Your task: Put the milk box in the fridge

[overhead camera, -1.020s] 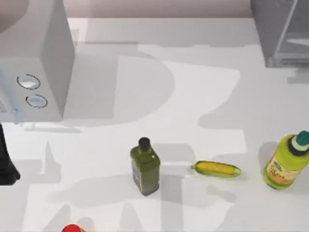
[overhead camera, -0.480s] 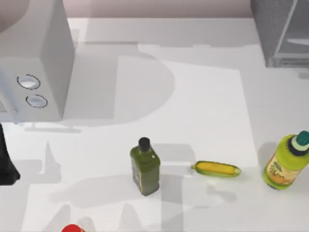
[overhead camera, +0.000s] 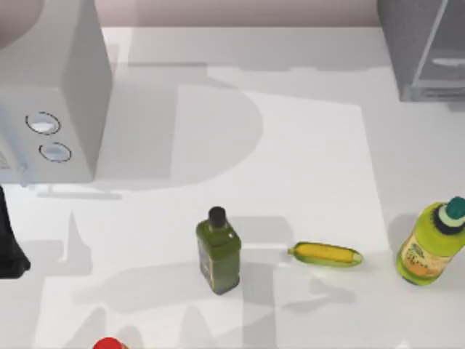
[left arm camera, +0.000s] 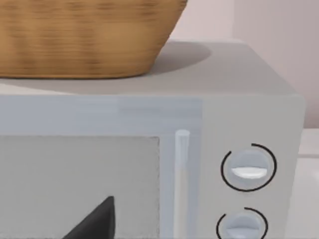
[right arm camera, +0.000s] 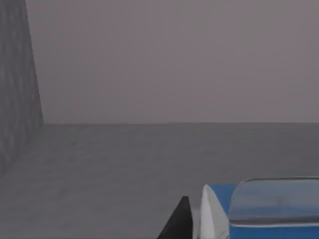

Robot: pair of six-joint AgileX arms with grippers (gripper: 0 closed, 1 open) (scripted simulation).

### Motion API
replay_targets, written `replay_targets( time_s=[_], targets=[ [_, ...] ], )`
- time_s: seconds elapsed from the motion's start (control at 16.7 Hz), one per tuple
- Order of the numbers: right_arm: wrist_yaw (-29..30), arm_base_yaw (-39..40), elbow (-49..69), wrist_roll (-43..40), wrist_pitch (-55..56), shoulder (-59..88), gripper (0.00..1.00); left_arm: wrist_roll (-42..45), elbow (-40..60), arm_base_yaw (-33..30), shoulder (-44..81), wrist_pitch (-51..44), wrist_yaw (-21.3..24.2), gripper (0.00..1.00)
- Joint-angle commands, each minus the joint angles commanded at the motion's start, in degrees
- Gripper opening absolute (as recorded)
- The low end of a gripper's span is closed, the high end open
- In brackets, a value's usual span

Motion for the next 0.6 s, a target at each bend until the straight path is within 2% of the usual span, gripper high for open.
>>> replay_targets(
  time_s=[0.6],
  targets=[
    [3.0,2.5,30.5,-0.2,-17.6,12.2,0.0,0.0,0.0,0.0,0.0,0.0,0.0,1.0]
  ],
)
